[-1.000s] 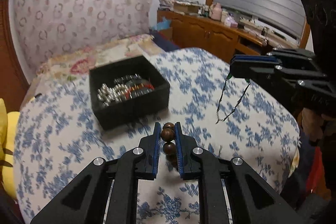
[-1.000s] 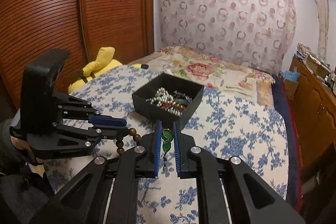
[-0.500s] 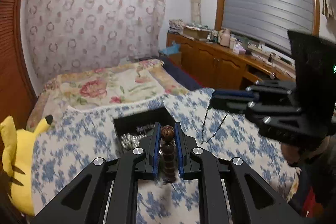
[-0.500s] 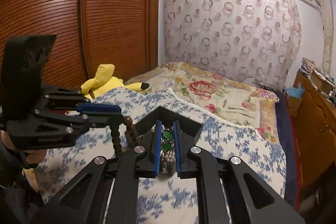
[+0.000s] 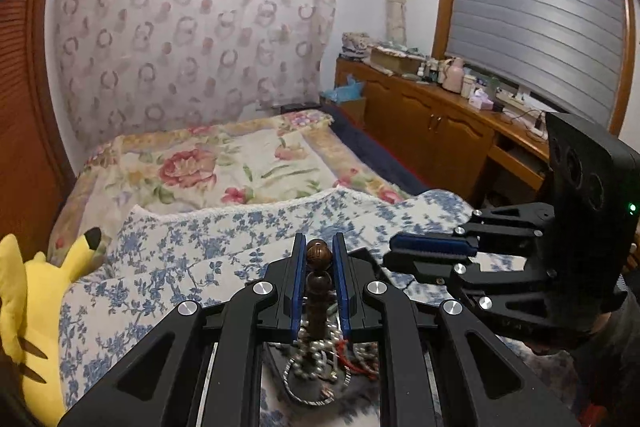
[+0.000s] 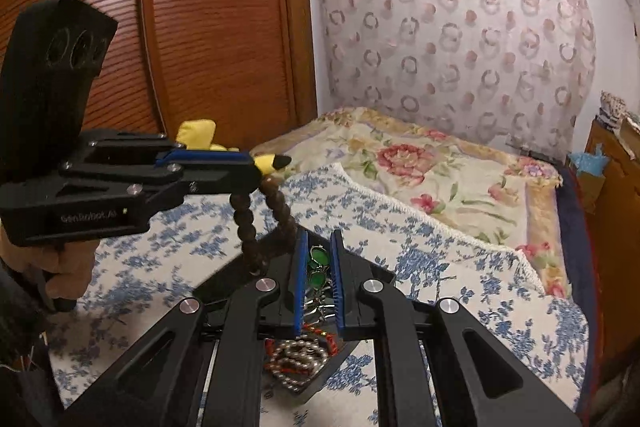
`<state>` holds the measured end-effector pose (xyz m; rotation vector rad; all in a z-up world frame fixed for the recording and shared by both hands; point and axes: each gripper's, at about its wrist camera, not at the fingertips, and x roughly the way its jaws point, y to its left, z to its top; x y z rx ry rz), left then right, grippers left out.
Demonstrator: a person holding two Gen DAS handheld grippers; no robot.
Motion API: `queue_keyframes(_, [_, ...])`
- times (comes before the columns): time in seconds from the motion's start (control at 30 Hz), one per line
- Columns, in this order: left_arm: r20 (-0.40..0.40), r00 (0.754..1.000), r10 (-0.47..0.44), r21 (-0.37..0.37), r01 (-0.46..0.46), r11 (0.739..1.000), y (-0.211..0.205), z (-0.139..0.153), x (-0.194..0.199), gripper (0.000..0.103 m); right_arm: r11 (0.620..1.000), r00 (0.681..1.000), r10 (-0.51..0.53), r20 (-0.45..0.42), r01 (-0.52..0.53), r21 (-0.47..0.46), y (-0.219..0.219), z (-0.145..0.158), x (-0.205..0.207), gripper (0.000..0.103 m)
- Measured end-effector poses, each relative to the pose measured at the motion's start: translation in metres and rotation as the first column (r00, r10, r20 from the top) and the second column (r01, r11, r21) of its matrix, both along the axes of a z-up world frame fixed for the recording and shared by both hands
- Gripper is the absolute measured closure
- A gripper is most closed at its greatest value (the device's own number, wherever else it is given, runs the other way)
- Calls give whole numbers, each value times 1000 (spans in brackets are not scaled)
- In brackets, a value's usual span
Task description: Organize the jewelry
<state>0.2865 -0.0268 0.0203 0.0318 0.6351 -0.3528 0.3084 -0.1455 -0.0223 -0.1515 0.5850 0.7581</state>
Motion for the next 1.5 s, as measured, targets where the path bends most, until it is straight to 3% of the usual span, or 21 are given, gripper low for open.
queue_keyframes(0.23, [-57,998,10,12,-10,1000,4,-29,23,91,1000,999,4,-50,-5,-31,7,-24,18,90])
queue_keyframes(0.43, [-55,998,8,10,-7,1000,5,-29,22,90,1000,997,6,-74,-7,-13,4,-22,21,89])
queue_keyframes(0.53, [-28,999,23,24,-22,999,5,-24,14,70,1000,997,-4,-75,4,-5,1,-19,20,82])
queue_keyframes(0.57, [-20,999,27,25,-27,999,7,-23,12,63,1000,997,-9,-74,9,-5,0,-18,18,68])
queue_keyframes(0.6, [-11,999,34,26,-33,999,8,-21,8,62,1000,997,-15,-72,15,-3,-1,-17,16,62])
queue_keyframes(0.67, [-6,999,46,28,-46,999,10,-20,0,56,1000,997,-29,-65,30,8,-6,-14,9,62])
queue_keyframes(0.8, [16,996,91,29,-91,995,17,-19,-25,27,996,994,-85,-63,86,17,-17,-12,-6,62])
queue_keyframes(0.83, [23,995,102,32,-102,994,19,-18,-31,24,995,993,-101,-60,102,18,-20,-11,-11,62])
queue_keyframes(0.97, [52,988,143,45,-146,988,22,-16,-57,8,982,982,-183,-43,184,30,-34,-10,-32,42])
queue_keyframes(1.2, [87,977,193,56,-198,979,19,-14,-113,8,947,948,-317,6,316,60,-60,-6,-83,4])
queue_keyframes(1.33, [95,974,208,77,-215,974,12,-10,-140,8,930,931,-363,46,359,72,-67,2,-111,3])
queue_keyframes(1.5, [121,965,232,39,-238,970,11,-1,-169,8,906,905,-420,72,413,97,-73,13,-146,2])
